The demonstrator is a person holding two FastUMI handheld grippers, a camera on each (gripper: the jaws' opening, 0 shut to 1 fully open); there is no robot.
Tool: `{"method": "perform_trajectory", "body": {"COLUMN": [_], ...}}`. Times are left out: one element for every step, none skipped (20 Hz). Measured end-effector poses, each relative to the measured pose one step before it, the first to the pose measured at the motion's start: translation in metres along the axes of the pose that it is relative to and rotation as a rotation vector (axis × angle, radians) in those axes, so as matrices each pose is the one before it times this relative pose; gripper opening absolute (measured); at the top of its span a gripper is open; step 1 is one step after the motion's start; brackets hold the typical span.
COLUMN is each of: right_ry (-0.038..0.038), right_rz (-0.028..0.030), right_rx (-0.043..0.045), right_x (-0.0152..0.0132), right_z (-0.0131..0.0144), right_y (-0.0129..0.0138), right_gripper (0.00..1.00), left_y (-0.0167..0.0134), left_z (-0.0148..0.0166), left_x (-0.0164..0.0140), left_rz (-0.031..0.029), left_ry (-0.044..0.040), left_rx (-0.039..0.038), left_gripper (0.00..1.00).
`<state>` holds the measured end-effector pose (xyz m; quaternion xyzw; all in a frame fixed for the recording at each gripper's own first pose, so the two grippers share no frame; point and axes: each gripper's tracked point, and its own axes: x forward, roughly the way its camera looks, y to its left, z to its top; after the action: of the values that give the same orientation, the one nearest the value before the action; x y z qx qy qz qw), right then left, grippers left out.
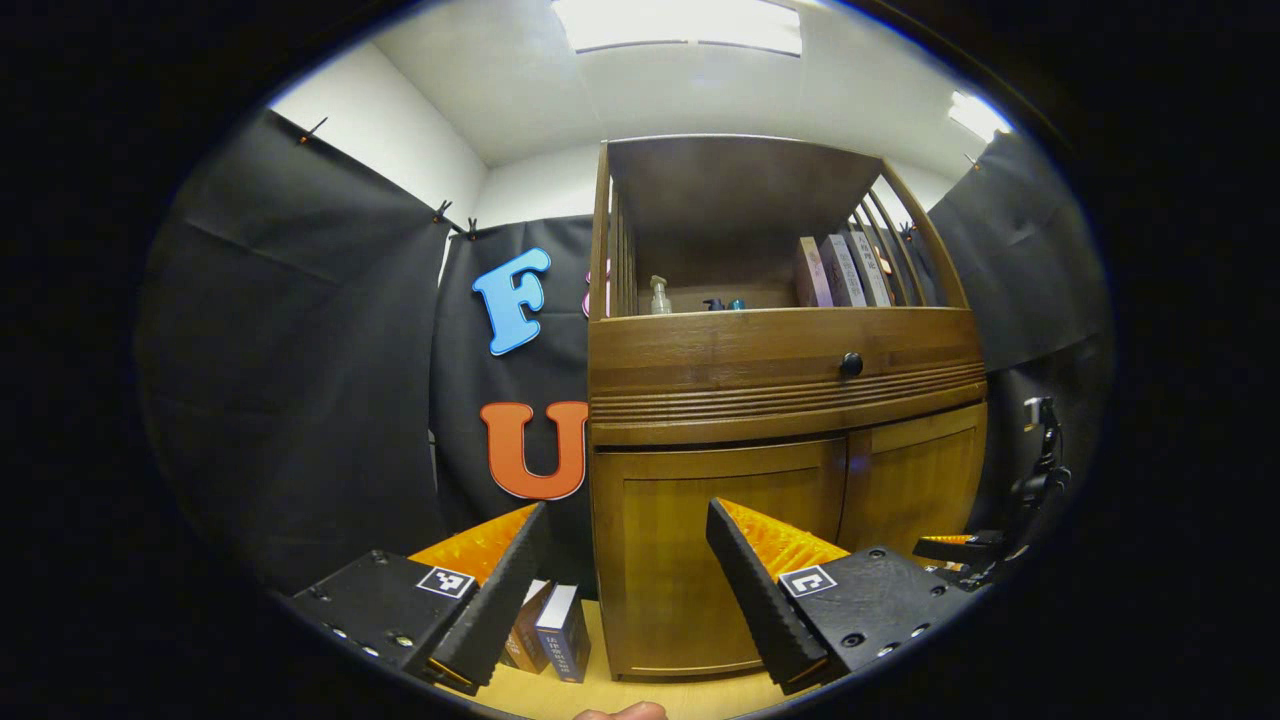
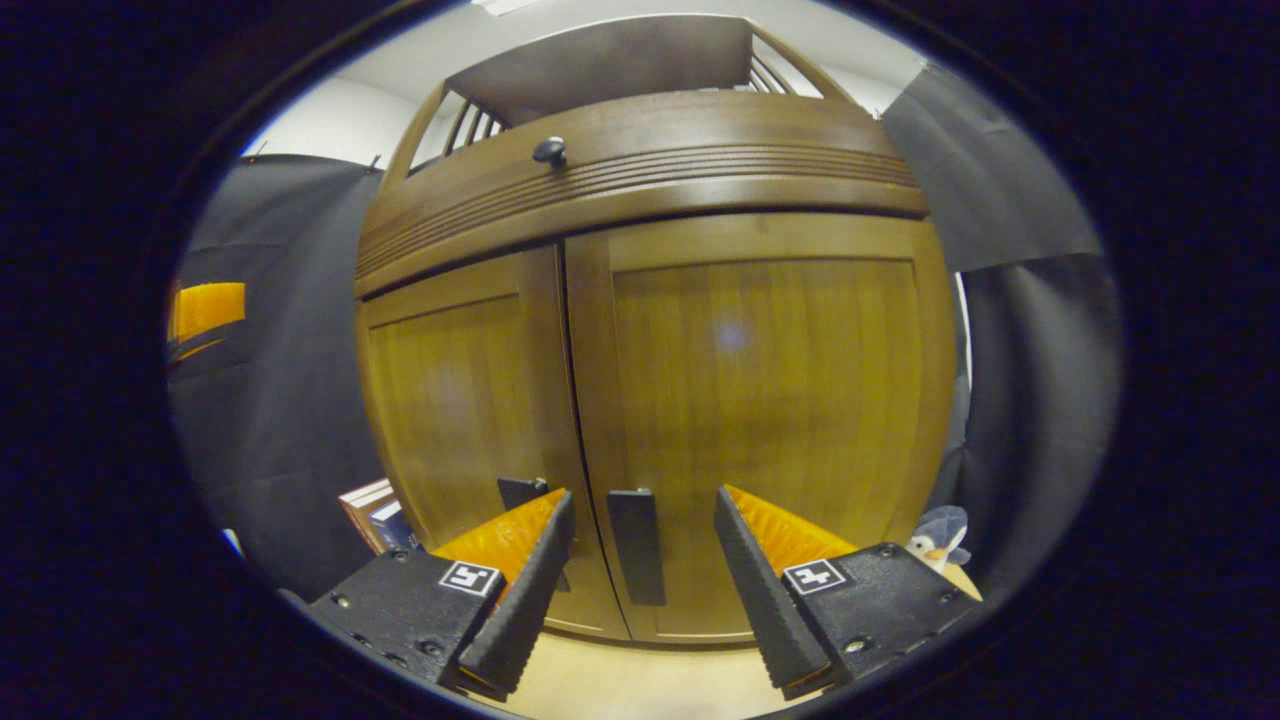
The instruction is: Open the right door of the double-door shoe cabinet with the right hand, and open the left door with the left hand.
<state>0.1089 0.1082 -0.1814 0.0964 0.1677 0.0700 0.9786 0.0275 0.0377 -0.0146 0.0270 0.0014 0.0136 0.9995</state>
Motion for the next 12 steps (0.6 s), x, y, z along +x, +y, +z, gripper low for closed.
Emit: {"method": "perform_trajectory", "body": {"right_ry": [0.01708,0.01529,0.01448,0.01671,0.01363,0.00894,-0.00086,-0.00434,0.00290,0.00562,0.01095,0.00579], "right_rz": [0.00080,-0.00030,0.00549,0.02214,0.00792,-0.01415,-0.01690,-0.01489,-0.01181,-0.00998,-0.00731,-0.00908], "right_rx": [0.00940,0.00727,0.00997,0.01779,0.01331,0.00012,-0.00563,-0.00158,-0.00009,0.00021,-0.00006,-0.00364], "right_x": [0.00699,0.00171,0.00544,0.00699,0.00392,0.00661,0.00508,0.00457,0.00451,0.00352,0.00502,0.00406], "right_z": [-0.00501,-0.00613,-0.00529,-0.00709,-0.00472,-0.00530,-0.00173,-0.00111,-0.00161,-0.00183,-0.00335,-0.00188], "right_y": [0.00108,-0.00004,0.00218,0.00578,0.00348,-0.00188,-0.00271,-0.00157,-0.00286,-0.00208,0.00007,-0.00039], "right_gripper": [0.86,0.82,0.81,0.80,0.76,0.75,0.71,0.72,0.70,0.60,0.63,0.59], "left_y": [0.00167,0.00183,0.00190,0.00066,0.00089,0.00129,0.00118,0.00118,0.00108,0.00056,0.00013,0.00043], "left_z": [-0.00191,-0.00300,-0.00326,-0.00133,-0.00232,-0.00079,-0.00012,-0.00212,-0.00092,-0.00058,-0.00173,-0.00058], "left_x": [0.00079,0.00082,0.00042,0.00023,0.00083,0.00013,0.00013,0.00072,0.00041,0.00060,0.00015,-0.00040], "left_rz": [0.00765,0.00948,0.00862,0.00592,0.00523,0.00740,0.00811,0.00426,0.00564,0.00347,0.00325,0.00363], "left_ry": [0.00480,0.00614,0.00605,0.00136,0.00275,0.00093,0.00208,0.00158,0.00058,0.00183,0.00195,0.00310], "left_rx": [0.00414,0.00104,-0.00097,-0.00203,-0.00162,0.00009,0.00171,0.00257,0.00109,0.00030,-0.00020,0.00005], "left_gripper": [0.95,0.95,0.95,0.95,0.95,0.95,0.95,0.95,0.95,0.95,0.95,0.95]}}
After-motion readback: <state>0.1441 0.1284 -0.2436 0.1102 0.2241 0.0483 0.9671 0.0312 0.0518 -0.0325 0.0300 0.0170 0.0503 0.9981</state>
